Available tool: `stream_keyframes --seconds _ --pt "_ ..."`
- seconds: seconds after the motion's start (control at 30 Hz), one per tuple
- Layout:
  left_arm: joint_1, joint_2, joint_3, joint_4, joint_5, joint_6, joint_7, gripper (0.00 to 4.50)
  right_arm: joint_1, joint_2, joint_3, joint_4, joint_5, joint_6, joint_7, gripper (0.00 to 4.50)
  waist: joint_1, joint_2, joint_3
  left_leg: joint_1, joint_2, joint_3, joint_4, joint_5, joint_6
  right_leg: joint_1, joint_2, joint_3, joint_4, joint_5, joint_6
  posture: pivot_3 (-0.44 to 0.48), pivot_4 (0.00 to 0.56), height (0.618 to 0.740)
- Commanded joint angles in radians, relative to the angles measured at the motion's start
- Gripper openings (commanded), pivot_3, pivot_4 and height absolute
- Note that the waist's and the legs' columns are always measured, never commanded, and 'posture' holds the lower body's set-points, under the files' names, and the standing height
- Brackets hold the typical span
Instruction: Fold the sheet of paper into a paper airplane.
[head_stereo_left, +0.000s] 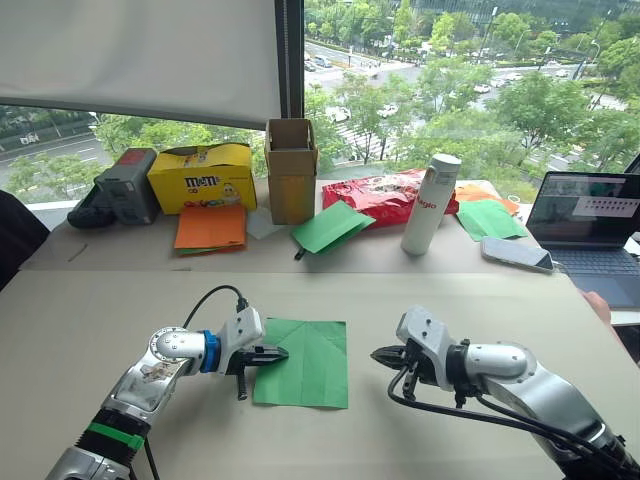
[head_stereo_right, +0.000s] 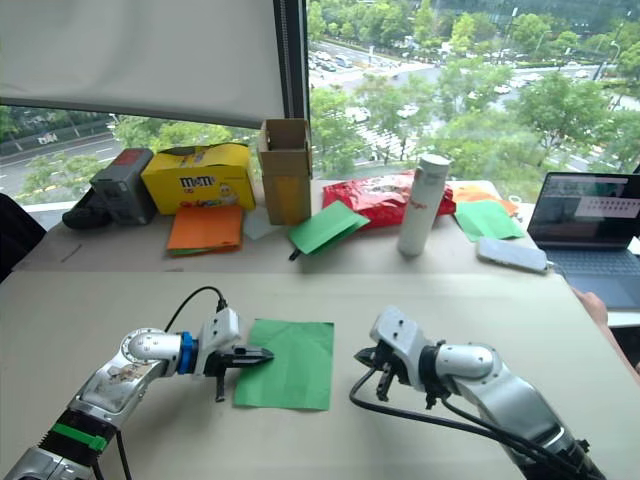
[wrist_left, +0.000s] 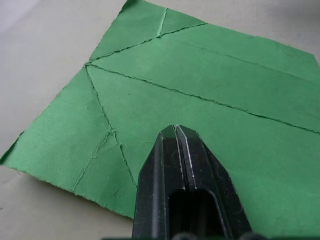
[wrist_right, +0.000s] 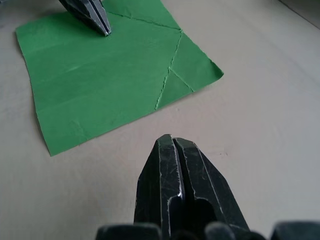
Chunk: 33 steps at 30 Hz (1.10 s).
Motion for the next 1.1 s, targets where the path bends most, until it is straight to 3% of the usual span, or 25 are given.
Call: stream_keyframes --seconds 0.03,0.4,1.1 --pt "0.044 0.024 -0.027 0.028 0.057 0.015 0.004 0.03 -0.105 0.011 0.102 0.106 -0.144 -0.096 0.017 0.00 -0.002 0.001 0.000 0.000 0.000 0.000 0.000 0.000 0.000 0.000 0.000 0.000 0.000 0.000 0.000 0.000 0.150 0.740" --pt "0.073 0.010 -0.026 -0.006 0.053 0.039 0.027 0.03 -0.341 0.122 0.237 0.449 -0.328 -0.379 0.157 0.00 -0.012 0.002 -0.001 0.001 0.000 0.001 0.002 0.001 -0.002 0.001 0.000 0.000 0.006 -0.001 0.002 0.000 0.150 0.740" --pt "0.103 0.010 -0.008 -0.077 0.034 0.090 0.045 0.03 -0.280 0.265 0.098 0.456 -0.176 -0.424 0.288 0.00 -0.015 0.003 -0.002 0.004 0.000 0.001 0.002 0.000 -0.001 0.002 0.000 0.000 0.007 -0.002 0.002 0.000 0.150 0.740"
